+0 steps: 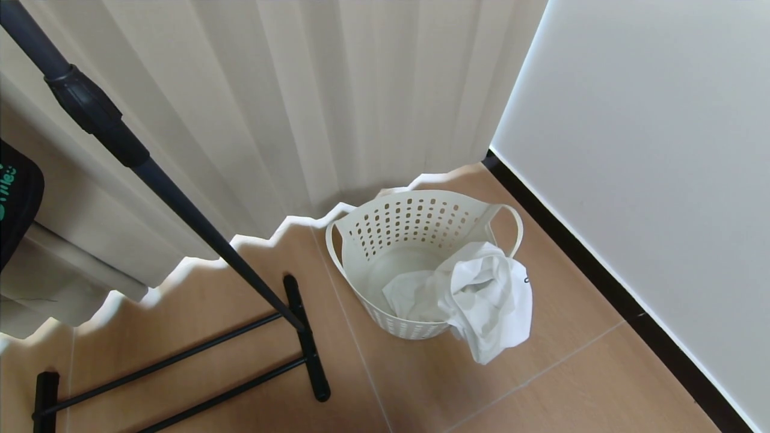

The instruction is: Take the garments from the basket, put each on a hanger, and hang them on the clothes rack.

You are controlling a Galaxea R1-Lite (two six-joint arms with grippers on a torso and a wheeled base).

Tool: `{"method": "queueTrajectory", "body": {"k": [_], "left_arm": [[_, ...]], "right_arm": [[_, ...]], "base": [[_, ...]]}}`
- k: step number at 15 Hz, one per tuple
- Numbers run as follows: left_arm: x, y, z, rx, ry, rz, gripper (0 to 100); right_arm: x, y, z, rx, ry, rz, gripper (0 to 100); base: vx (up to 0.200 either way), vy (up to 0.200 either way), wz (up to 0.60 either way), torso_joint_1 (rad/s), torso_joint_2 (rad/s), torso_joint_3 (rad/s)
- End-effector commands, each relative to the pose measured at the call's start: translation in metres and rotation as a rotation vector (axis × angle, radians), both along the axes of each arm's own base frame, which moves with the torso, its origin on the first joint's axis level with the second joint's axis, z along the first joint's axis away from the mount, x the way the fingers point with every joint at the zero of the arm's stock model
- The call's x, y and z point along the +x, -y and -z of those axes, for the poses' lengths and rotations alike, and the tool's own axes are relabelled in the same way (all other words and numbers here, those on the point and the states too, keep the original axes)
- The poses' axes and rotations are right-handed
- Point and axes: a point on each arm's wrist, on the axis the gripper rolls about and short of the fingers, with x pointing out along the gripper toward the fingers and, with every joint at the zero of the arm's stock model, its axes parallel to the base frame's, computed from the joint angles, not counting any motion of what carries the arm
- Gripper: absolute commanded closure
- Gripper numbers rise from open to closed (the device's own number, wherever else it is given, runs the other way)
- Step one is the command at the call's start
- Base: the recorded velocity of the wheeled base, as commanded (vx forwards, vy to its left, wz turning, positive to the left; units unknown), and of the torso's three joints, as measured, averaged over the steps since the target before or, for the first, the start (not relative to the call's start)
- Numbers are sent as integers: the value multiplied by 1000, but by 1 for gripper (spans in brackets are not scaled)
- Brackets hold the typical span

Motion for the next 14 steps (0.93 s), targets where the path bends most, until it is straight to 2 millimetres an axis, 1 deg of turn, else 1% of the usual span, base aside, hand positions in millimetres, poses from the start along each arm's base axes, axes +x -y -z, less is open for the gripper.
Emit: {"method": "queueTrajectory", "body": {"k": [1,2,3,4,5,6,7,8,10,11,12,13,14], "left_arm": [[0,0,0,1,-1,0,0],[0,0,0,2,-1,1,0],[0,0,0,2,-1,1,0],[0,0,0,2,-1,1,0],[0,0,0,2,-1,1,0],[0,0,0,2,-1,1,0],[0,0,0,2,-1,1,0],[0,0,0,2,-1,1,0],[0,0,0,2,-1,1,0],[0,0,0,2,-1,1,0],[0,0,0,2,-1,1,0],[0,0,0,2,-1,1,0],[0,0,0,2,-1,1,0]], "right_arm": [[83,-13,-46,-76,-274,-139,0],[116,-21,-60,-186,-286,-205,0],[120,-22,-61,-202,-287,-214,0],[167,-30,-74,-397,-274,-306,0],[187,-34,-80,-484,-252,-348,0],[203,-38,-84,-564,-228,-394,0],[227,-51,-93,-693,-164,-479,0],[246,-63,-98,-773,-118,-538,0],[272,-96,-96,-912,-61,-643,0],[279,-103,-94,-951,-59,-653,0],[291,-116,-89,-1008,-55,-671,0],[310,-129,-81,-1056,-63,-677,0],[318,-135,-76,-1064,-72,-684,0]], "base": [[0,0,0,0,0,0],[0,0,0,0,0,0],[0,0,0,0,0,0],[0,0,0,0,0,0],[0,0,0,0,0,0],[0,0,0,0,0,0],[0,0,0,0,0,0],[0,0,0,0,0,0],[0,0,0,0,0,0],[0,0,0,0,0,0],[0,0,0,0,0,0],[0,0,0,0,0,0],[0,0,0,0,0,0]]}}
